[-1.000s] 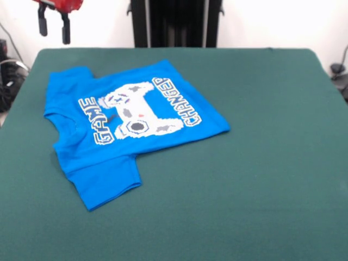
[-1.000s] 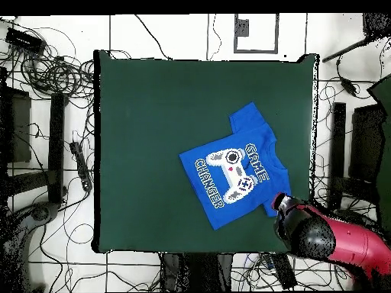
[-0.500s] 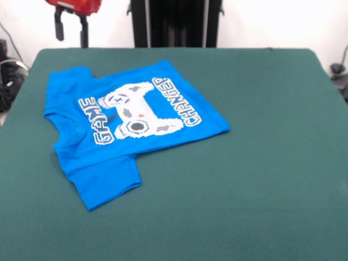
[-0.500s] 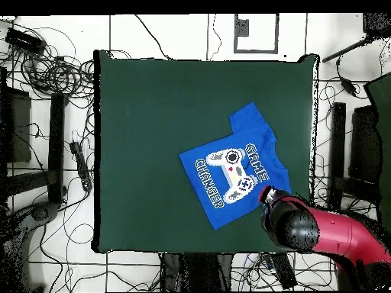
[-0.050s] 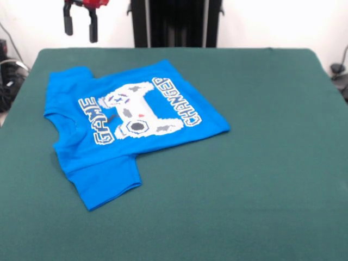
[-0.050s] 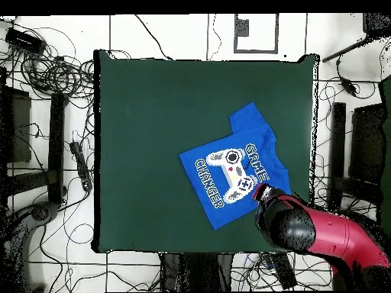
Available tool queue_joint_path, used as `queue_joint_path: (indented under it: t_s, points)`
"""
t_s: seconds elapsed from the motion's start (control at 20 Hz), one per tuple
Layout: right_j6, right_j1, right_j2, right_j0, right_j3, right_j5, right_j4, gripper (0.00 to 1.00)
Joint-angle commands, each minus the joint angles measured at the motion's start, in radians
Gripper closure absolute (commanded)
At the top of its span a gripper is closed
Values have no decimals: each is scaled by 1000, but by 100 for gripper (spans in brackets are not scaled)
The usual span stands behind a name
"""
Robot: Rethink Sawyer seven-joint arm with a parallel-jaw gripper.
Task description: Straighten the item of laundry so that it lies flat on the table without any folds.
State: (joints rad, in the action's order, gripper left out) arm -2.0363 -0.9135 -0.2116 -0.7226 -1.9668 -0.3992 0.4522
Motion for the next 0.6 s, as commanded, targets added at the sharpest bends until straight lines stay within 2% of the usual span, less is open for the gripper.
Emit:
queue_joint_path:
  t_s: [0.05, 0.4, 0.6]
  points:
    - [-7, -28, -113, 55, -87, -101, -83, 0]
    - [-32, -54, -102, 103, -99, -122, -134, 0]
    - [-62, -32, -88, 137, -94, -97, -146, 0]
